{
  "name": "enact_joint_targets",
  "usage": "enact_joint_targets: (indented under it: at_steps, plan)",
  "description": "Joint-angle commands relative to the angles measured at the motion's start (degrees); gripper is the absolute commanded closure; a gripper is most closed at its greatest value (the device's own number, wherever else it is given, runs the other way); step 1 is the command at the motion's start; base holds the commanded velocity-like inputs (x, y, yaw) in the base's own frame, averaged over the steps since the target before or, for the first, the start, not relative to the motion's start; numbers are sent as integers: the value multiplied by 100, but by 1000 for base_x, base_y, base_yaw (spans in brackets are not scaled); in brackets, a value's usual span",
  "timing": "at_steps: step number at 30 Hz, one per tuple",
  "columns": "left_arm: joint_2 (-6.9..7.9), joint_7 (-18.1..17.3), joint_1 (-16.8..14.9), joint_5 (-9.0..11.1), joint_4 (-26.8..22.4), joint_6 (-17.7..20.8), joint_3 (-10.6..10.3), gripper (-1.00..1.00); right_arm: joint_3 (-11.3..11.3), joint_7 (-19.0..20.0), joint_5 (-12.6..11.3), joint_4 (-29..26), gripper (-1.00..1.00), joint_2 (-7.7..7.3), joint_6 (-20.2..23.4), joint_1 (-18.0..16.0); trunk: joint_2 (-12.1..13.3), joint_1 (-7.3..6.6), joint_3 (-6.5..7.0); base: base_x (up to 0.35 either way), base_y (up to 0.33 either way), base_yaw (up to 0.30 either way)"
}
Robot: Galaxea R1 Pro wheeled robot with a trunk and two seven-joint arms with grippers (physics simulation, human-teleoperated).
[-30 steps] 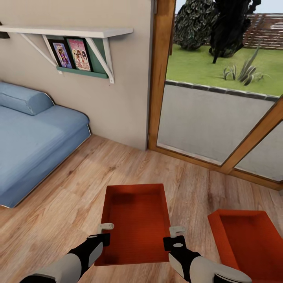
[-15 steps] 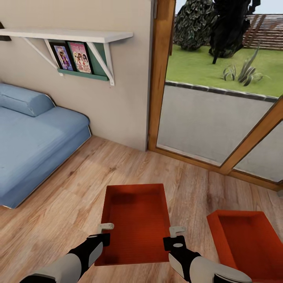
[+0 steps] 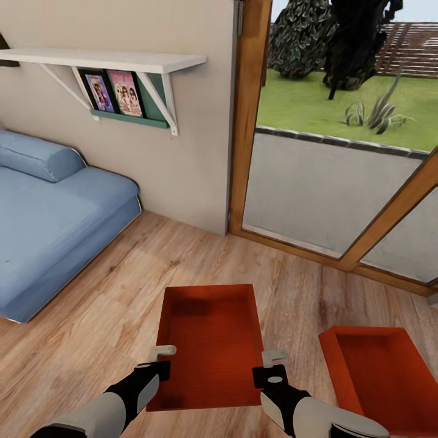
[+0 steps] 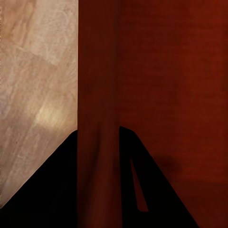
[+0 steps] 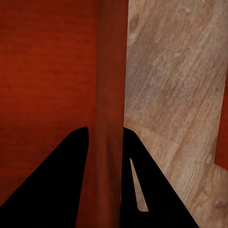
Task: Move the two storage containers from the living room to the garage. In the garage, place one container on the floor and stack the other container on top of it (either order is fine).
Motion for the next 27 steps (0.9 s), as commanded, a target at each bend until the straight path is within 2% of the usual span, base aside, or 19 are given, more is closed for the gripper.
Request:
enact_joint_targets:
  at_steps: [1,27]
  plan:
    - [1,70,4,21,11,39,-7,100,-1,-35,5,-4,100,6,-166,-4,39,-23,15,0,0,0]
    - [1,71,4,21,10,39,-7,100,-1,-44,5,-4,100,6,-173,-4,1082,-594,481,0,0,0]
